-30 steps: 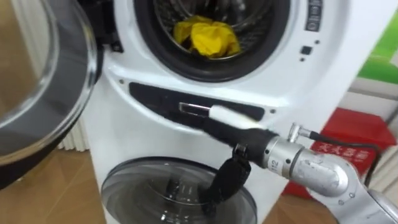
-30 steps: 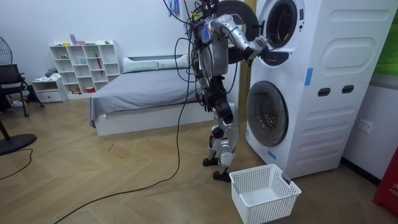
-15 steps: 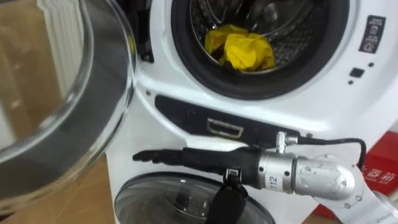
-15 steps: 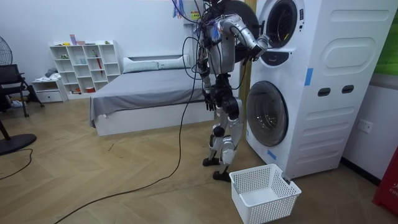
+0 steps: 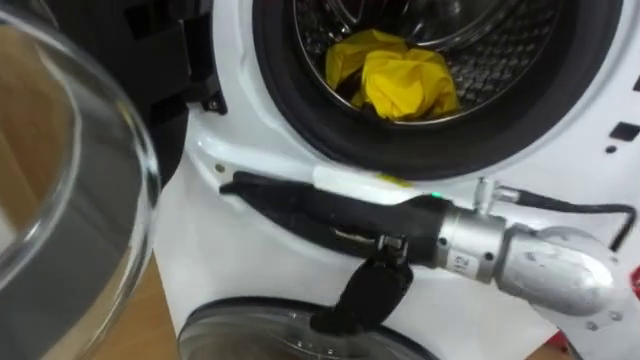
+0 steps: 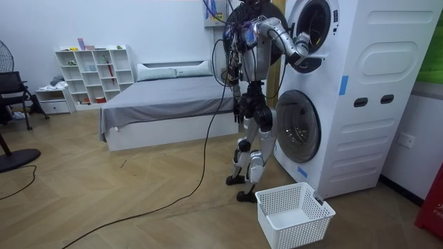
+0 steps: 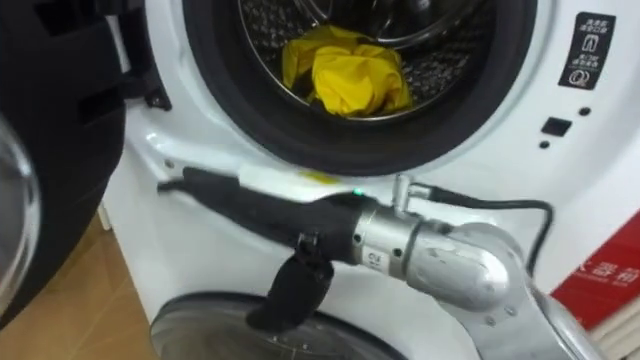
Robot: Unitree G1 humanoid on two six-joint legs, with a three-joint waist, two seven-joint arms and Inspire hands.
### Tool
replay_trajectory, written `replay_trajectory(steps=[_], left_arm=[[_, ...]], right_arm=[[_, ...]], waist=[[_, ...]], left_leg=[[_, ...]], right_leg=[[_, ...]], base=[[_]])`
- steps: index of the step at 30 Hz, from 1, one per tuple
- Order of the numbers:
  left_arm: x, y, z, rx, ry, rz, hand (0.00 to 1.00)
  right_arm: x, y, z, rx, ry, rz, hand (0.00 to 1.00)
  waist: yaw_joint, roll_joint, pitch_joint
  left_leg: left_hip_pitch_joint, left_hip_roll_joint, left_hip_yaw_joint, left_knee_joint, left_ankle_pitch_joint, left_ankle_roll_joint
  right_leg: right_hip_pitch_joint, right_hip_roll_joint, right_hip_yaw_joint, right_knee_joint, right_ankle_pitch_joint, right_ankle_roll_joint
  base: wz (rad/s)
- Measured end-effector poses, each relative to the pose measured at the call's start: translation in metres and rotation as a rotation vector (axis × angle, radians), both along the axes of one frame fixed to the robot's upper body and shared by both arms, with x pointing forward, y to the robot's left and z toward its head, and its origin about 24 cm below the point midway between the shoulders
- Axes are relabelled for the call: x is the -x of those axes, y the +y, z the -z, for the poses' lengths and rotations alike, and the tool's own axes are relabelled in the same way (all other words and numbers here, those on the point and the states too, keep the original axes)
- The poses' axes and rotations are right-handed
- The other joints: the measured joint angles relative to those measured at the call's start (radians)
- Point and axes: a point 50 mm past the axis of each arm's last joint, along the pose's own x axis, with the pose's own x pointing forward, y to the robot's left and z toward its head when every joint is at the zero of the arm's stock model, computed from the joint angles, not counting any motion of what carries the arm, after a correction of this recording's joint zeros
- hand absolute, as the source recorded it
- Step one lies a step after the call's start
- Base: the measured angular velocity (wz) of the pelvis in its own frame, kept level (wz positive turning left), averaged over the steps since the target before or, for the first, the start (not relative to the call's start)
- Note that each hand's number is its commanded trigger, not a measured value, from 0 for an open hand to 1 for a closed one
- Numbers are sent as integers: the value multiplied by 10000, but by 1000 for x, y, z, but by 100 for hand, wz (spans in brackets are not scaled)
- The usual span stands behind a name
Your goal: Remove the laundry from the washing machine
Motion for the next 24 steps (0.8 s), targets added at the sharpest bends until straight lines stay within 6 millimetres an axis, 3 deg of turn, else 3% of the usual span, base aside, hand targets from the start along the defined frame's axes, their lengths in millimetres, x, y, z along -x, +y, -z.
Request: replay_trajectory(steps=[2,6,11,16,19,24], left_arm=[[3,-4,2,-5,48,-71,0],[11,-11,5,171,111,-96,0],[14,-13,6,250,118,-98,0],[19,-18,8,375,220,-162,0],[23,-17,9,373,289,-234,0],[24,-20,10,484,287,-269,0]], right_arm=[[3,-4,-13,-621,-1056,340,0],[7,-6,-27,-1562,-2348,769,0],[8,-14,-37,-2355,-3205,1209,0],[16,-15,-46,-2993,-3929,1299,0],[21,-16,-52,-3443,-4452,1326,0],[24,-16,-55,-3706,-4974,1444,0]], waist=[[-86,162,-20],[-451,436,-99],[-603,522,-126],[-648,474,-192],[-656,296,-309],[-663,231,-309]], left_leg=[[97,2,145,-37,-3,4],[152,38,316,-90,-5,9],[180,116,635,-76,-4,9],[147,85,695,-85,19,32],[165,89,693,-65,19,32],[179,72,725,-22,16,36]], right_leg=[[129,63,270,-158,29,46],[171,47,274,-155,33,52],[220,115,520,-156,32,49],[247,110,659,-266,0,41],[285,126,659,-297,5,40],[303,111,664,-298,21,62]], base=[[-4],[-1],[2],[-1],[0],[0]])
